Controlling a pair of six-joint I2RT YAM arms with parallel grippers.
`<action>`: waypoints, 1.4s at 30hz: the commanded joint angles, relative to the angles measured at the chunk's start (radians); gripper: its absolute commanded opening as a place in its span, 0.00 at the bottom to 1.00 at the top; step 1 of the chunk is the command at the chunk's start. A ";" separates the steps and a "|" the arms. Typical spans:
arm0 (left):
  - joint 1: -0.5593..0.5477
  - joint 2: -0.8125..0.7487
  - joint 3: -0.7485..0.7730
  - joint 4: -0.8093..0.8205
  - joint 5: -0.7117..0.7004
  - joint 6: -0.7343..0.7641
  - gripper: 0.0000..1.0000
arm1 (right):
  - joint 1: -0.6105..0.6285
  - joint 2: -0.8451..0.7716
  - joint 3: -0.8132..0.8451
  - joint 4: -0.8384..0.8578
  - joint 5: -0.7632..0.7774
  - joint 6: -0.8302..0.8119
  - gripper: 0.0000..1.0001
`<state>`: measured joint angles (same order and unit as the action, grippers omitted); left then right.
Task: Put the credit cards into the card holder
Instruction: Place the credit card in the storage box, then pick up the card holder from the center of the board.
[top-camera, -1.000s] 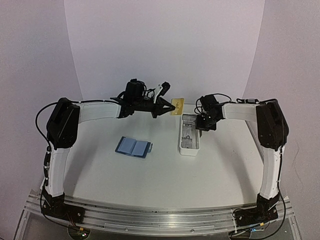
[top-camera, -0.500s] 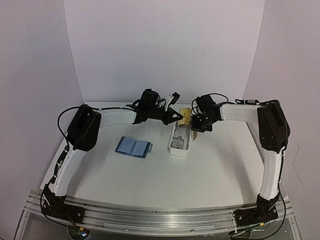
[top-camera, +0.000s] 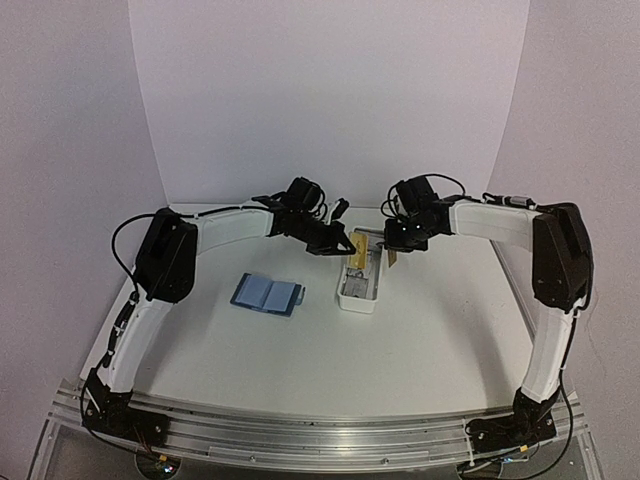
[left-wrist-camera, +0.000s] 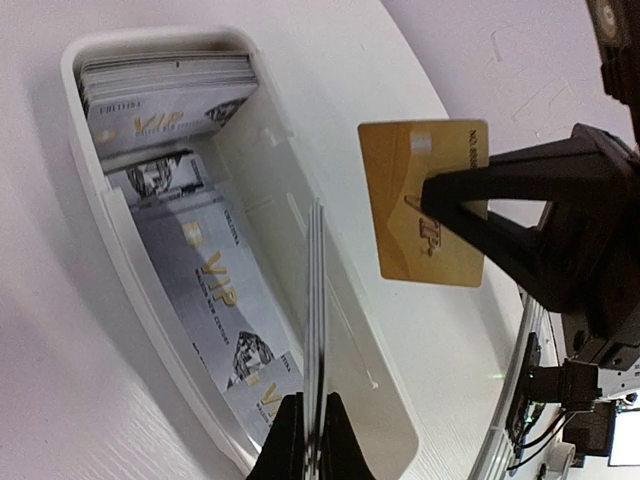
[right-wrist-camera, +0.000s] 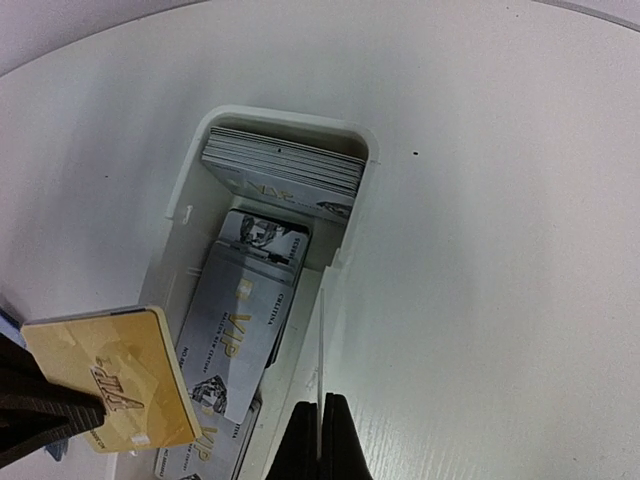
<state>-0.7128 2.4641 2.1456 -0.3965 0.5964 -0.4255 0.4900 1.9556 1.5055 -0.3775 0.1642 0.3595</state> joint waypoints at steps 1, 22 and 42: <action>-0.033 -0.079 0.043 -0.072 0.003 -0.074 0.00 | 0.005 -0.048 0.038 -0.015 0.045 -0.019 0.00; -0.073 -0.355 -0.275 0.069 0.195 0.409 0.00 | 0.005 -0.202 -0.129 -0.020 0.091 0.003 0.00; -0.047 -0.234 -0.593 0.778 0.332 0.787 0.00 | 0.006 -0.346 -0.260 0.004 0.109 0.013 0.00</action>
<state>-0.7734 2.2143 1.5345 0.2672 0.9169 0.2901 0.4900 1.6470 1.2560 -0.3969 0.2623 0.3717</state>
